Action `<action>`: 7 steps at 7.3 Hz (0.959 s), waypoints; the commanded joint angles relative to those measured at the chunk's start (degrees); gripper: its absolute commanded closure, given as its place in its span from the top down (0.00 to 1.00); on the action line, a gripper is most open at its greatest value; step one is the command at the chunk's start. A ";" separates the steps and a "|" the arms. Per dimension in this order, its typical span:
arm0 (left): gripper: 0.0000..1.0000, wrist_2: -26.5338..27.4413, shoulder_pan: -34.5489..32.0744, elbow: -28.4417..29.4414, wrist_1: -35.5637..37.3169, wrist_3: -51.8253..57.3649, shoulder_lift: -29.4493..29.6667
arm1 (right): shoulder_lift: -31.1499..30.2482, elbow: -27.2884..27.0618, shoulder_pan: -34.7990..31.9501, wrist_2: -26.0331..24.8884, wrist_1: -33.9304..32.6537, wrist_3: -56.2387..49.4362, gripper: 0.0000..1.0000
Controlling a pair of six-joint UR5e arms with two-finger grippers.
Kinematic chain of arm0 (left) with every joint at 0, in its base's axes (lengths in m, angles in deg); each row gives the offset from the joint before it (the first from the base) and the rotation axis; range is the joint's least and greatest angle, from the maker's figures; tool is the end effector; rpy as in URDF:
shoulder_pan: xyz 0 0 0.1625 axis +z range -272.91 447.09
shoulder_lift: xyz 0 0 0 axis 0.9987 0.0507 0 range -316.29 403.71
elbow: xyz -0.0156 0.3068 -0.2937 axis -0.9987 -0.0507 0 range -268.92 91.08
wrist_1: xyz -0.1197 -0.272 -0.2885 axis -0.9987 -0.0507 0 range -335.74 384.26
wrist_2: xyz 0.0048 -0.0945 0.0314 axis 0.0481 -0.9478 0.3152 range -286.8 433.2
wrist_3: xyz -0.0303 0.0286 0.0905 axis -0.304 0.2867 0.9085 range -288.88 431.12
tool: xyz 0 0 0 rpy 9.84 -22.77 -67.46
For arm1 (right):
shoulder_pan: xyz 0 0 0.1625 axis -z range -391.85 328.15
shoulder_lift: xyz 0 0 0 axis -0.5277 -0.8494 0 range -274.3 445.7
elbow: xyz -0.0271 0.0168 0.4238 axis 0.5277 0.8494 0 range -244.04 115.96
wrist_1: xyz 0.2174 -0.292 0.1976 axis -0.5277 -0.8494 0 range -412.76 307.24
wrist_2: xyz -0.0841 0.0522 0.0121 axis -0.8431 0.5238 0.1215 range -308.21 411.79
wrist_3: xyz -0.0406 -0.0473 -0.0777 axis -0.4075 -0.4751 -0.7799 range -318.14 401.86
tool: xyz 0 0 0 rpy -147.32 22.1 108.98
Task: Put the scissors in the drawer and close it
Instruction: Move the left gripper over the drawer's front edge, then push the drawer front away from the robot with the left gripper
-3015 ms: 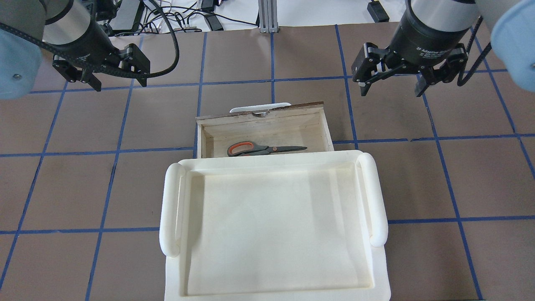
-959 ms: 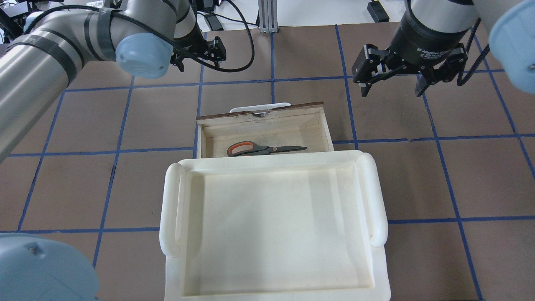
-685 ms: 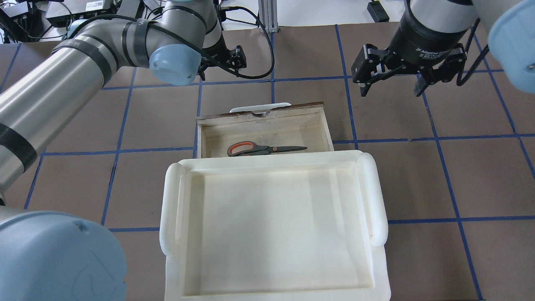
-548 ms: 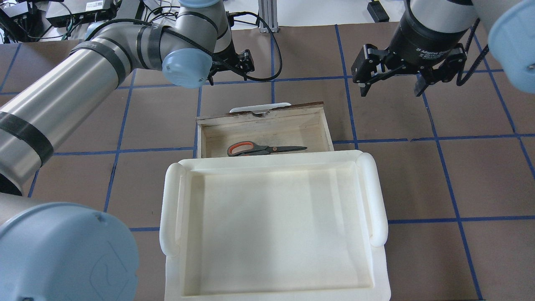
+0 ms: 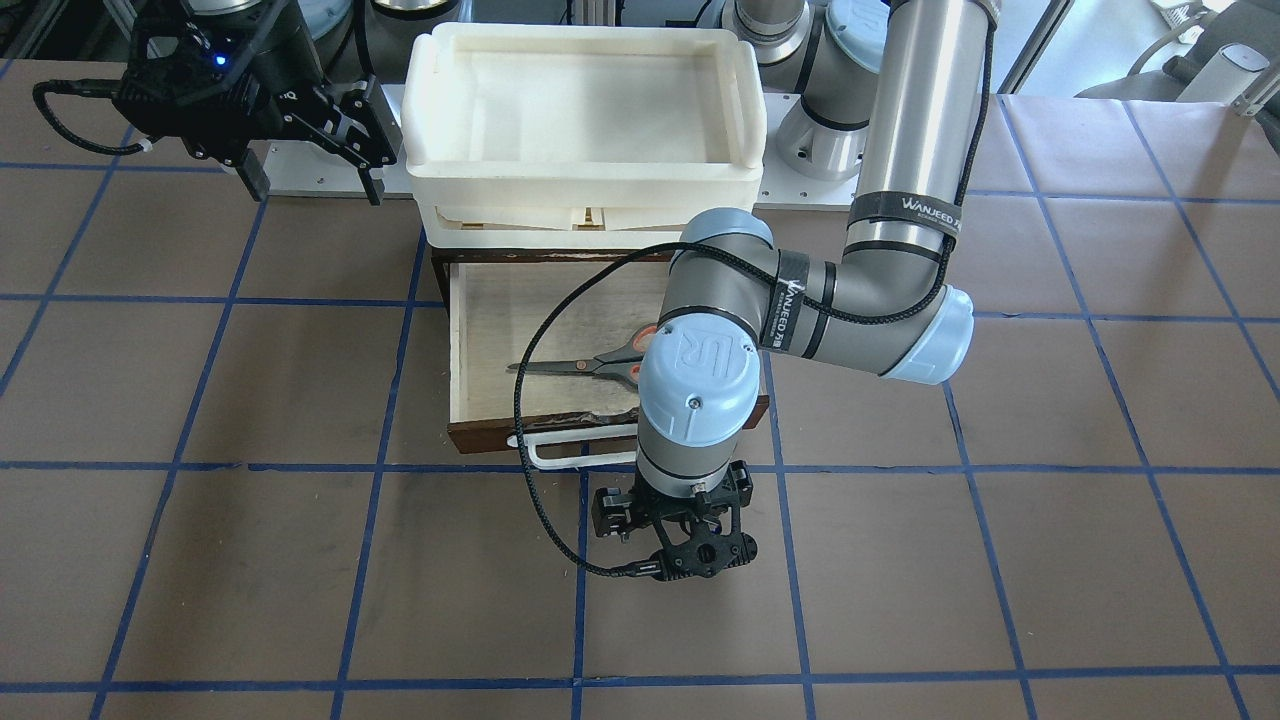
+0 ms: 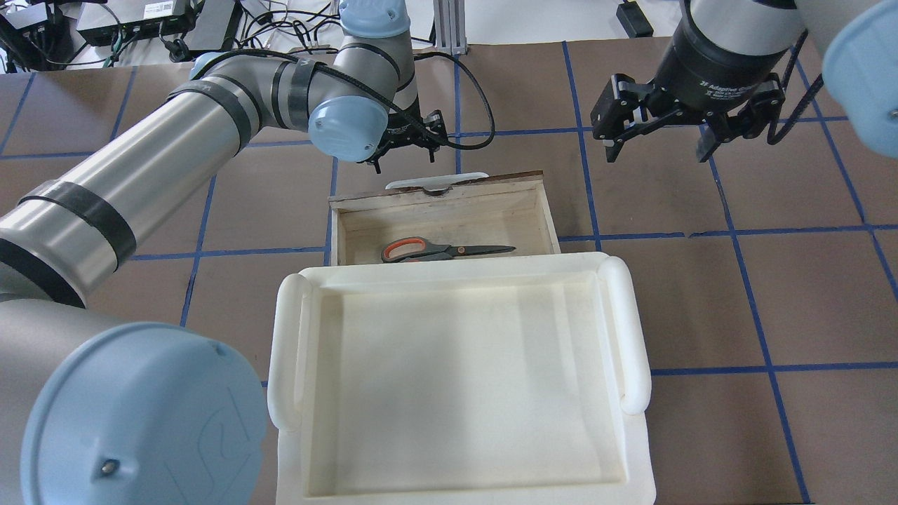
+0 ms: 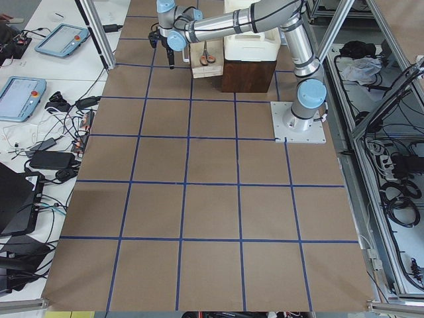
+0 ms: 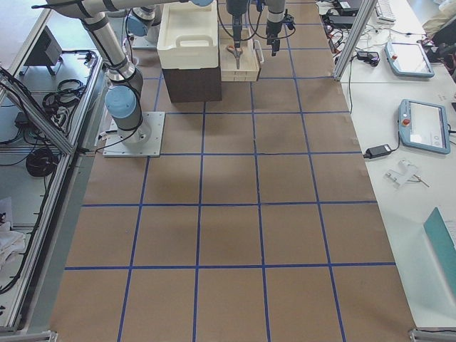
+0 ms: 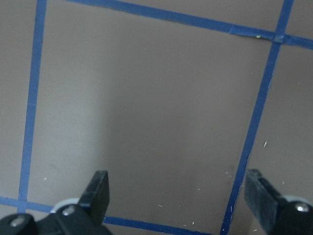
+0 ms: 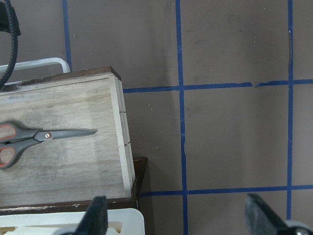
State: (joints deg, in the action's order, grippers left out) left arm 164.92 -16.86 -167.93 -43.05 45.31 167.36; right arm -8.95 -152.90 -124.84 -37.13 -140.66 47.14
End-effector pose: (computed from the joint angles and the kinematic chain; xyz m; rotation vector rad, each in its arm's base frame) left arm -0.2946 -0.6451 0.2657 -0.3214 3.0968 -0.0168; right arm 0.1591 -0.4540 0.5327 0.0614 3.1160 -0.0981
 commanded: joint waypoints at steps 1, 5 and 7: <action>1.00 -0.31 -0.28 0.08 -4.31 -0.12 -0.69 | 0.08 0.00 0.00 -0.03 0.01 0.00 1.00; 1.00 -3.56 -0.37 0.17 -9.31 -0.21 -2.27 | -0.01 0.00 0.00 0.06 0.01 0.00 1.00; 1.00 -3.66 -0.28 0.17 -10.46 -0.21 -2.80 | -0.01 0.00 0.00 0.06 -0.07 0.00 1.00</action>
State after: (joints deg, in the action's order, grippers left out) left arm 161.49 -17.18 -167.76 -52.69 45.10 164.92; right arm -8.94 -152.90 -124.84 -37.07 -140.68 47.10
